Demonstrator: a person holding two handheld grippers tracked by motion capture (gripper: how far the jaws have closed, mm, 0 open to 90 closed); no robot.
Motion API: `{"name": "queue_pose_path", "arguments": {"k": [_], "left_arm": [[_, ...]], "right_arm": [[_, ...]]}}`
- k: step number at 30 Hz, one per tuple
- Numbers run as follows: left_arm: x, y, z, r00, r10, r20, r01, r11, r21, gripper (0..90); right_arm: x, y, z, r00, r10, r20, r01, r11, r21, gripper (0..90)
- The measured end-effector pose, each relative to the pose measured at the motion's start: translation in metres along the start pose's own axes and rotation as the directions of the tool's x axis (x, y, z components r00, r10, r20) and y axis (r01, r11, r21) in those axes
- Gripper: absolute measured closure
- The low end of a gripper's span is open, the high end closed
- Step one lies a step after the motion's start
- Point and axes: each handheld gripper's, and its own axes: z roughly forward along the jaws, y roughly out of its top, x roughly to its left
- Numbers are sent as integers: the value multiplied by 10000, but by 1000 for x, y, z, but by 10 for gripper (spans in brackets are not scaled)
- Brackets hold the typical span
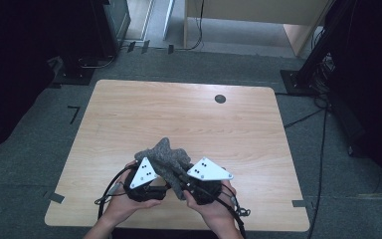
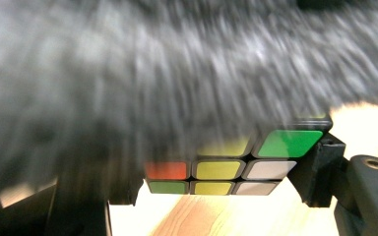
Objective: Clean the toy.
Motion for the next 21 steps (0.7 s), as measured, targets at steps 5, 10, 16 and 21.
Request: {"name": "queue_pose_path", "arguments": {"k": [5, 10, 16, 21], "left_arm": [[1, 0, 0, 9999, -121, 69, 121, 9999, 12, 341], [1, 0, -1, 9999, -99, 56, 99, 9999, -30, 341], [2, 0, -1, 9998, -166, 59, 166, 9999, -30, 341], [4, -1, -1, 9996, -273, -4, 273, 9996, -10, 341]], "right_arm": [[7, 0, 0, 9995, -132, -284, 133, 9999, 2, 778], [16, 2, 2, 9971, -337, -677, 340, 9994, 38, 777], [-6, 1, -4, 9996, 262, 102, -262, 9997, 32, 778], [3, 0, 0, 9995, -12, -304, 13, 10000, 32, 777]]}}
